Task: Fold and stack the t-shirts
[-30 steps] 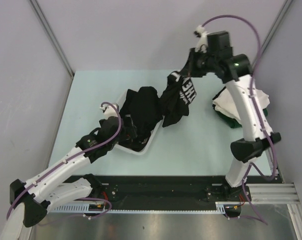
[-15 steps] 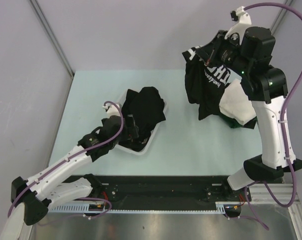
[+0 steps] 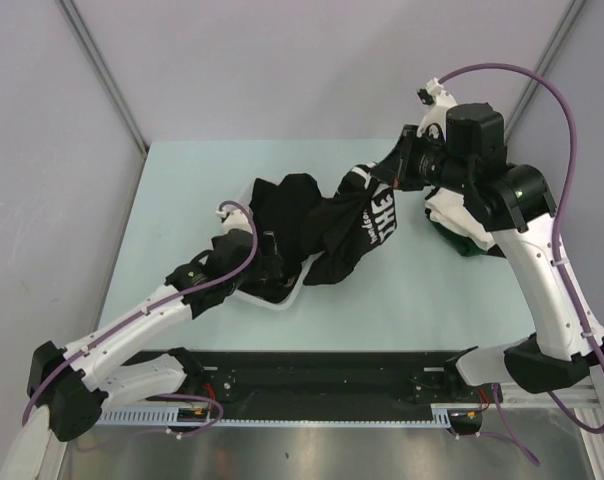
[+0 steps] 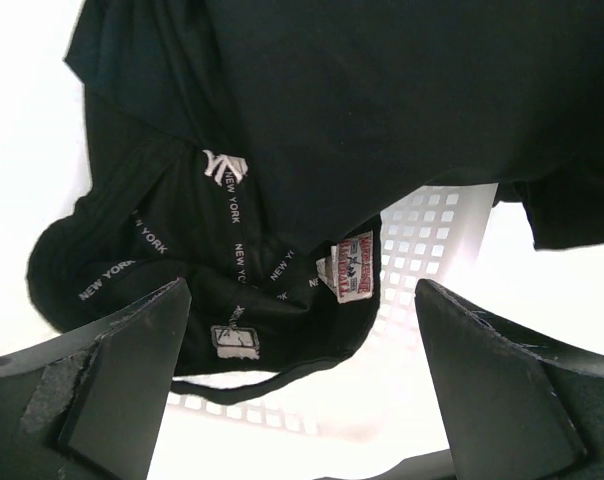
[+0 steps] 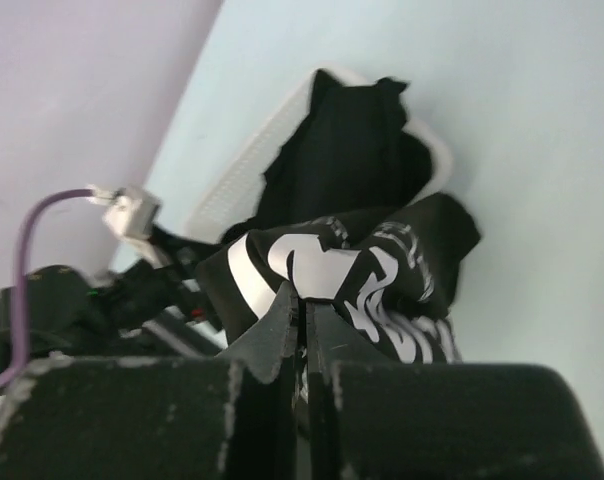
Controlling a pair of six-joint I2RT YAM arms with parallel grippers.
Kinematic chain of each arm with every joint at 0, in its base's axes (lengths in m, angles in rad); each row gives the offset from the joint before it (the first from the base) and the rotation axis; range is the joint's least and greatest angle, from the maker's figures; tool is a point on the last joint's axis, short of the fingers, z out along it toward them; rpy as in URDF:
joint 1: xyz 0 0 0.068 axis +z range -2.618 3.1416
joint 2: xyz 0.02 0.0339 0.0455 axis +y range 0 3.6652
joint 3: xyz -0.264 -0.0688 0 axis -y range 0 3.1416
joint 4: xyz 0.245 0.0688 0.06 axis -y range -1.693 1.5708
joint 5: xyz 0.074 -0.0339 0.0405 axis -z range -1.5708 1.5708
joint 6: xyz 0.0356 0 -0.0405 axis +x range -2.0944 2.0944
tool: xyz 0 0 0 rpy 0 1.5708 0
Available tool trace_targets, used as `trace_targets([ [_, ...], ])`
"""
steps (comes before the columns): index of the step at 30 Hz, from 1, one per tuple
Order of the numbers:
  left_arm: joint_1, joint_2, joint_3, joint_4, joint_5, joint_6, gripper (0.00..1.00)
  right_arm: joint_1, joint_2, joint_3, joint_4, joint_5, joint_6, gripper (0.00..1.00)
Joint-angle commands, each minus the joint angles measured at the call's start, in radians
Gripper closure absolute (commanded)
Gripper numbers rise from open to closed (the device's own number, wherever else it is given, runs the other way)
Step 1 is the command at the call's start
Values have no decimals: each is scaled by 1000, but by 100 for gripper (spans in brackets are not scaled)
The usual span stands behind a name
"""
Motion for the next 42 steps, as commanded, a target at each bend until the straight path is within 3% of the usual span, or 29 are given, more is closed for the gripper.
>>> trace_targets([
  [1, 6, 35, 43, 55, 33, 29, 1, -78, 37, -102, 124, 161, -209, 100],
  [5, 6, 58, 76, 20, 33, 36, 1, -172, 278, -99, 205, 189, -297, 100],
  [9, 6, 19, 66, 7, 8, 36, 2, -200, 532, 33, 234, 237, -296, 100],
  [17, 6, -71, 4, 56, -13, 32, 1, -174, 636, 163, 417, 465, -386, 100],
  [21, 6, -62, 0, 49, -12, 18, 1, -169, 622, 183, 437, 488, -406, 100],
  [22, 7, -60, -5, 47, -16, 16, 1, -169, 611, 183, 432, 495, -405, 80],
  [25, 6, -50, -5, 29, -50, 4, 0, -154, 581, 161, 409, 528, -388, 55],
  [28, 6, -41, -5, 27, -65, -2, 1, -129, 507, 60, 432, 554, -406, 41],
  [32, 6, -30, 7, 62, -15, 9, 1, -114, 406, -56, 469, 571, -389, 35],
  [37, 6, 7, 20, 196, 264, 46, 5, -112, 240, -154, 480, 533, -307, 33],
  [42, -1, 192, 85, 176, 335, 61, 5, -112, 137, -222, 484, 502, -273, 30],
])
